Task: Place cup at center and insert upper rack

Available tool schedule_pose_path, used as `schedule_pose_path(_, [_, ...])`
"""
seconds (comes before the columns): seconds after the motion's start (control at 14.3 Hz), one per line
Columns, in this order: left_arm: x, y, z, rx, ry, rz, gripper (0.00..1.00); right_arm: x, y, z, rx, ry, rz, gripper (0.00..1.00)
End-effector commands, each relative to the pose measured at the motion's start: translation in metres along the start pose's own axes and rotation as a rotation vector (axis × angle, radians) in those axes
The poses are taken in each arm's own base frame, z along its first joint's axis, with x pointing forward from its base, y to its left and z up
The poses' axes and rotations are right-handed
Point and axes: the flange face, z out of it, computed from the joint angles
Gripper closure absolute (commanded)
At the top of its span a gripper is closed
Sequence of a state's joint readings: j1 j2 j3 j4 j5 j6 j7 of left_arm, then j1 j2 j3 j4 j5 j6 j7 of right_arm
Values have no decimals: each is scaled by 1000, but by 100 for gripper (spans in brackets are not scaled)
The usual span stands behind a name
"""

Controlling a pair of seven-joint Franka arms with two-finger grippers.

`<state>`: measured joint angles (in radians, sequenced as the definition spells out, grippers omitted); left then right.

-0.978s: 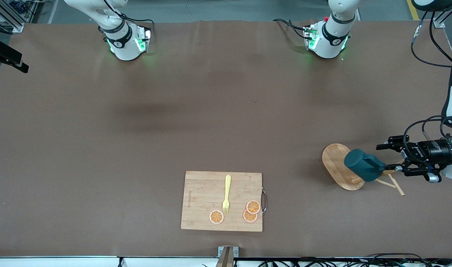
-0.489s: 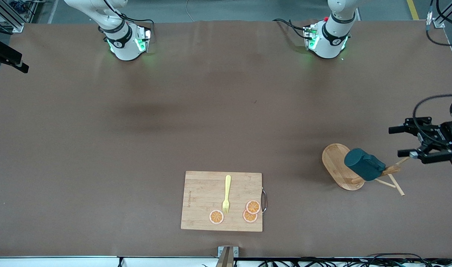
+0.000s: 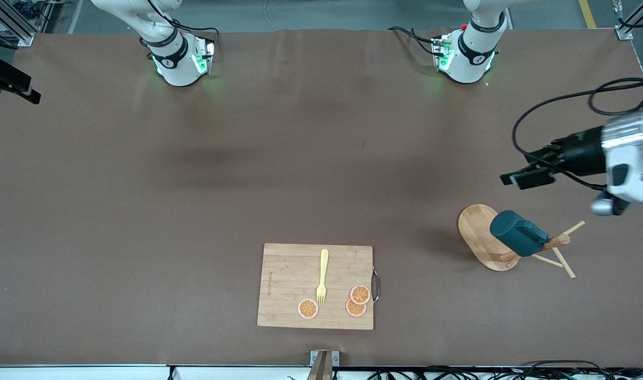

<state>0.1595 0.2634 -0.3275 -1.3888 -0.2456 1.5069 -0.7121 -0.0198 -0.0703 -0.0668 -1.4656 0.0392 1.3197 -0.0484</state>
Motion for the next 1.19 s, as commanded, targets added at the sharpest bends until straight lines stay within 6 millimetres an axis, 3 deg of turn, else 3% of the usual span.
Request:
schedule_pose_path(0.0, [-25,22,6,189,150,169,0,-4,3,0,-5,-3,-4,0])
schedule_pose_path(0.14, [-45,31,-3,316,255,331,0,-4,4,1,-6,-4,-3,0])
schedule_pose_path(0.21, [-45,28,-10,356,285,379,0,-4,4,1,-5,-4,-3,0])
schedule_pose_path(0.35, [-66,20,-43,366,338,492,0,-4,4,0,-6,-3,-3,0])
schedule_pose_path(0.49, [-66,-6,-70,374,349,552,0,-4,4,1,-6,-4,-4,0])
schedule_pose_path(0.63, [-77,-36,-80,371,330,578,0,-4,6,0,-24,-2,-7,0])
schedule_pose_path(0.84, [-86,-65,-81,298,288,535,0,-3,3,0,-42,-2,-14,0])
schedule_pose_path(1.12, [-96,-77,-73,281,270,509,0,-4,4,0,-48,-4,-12,0])
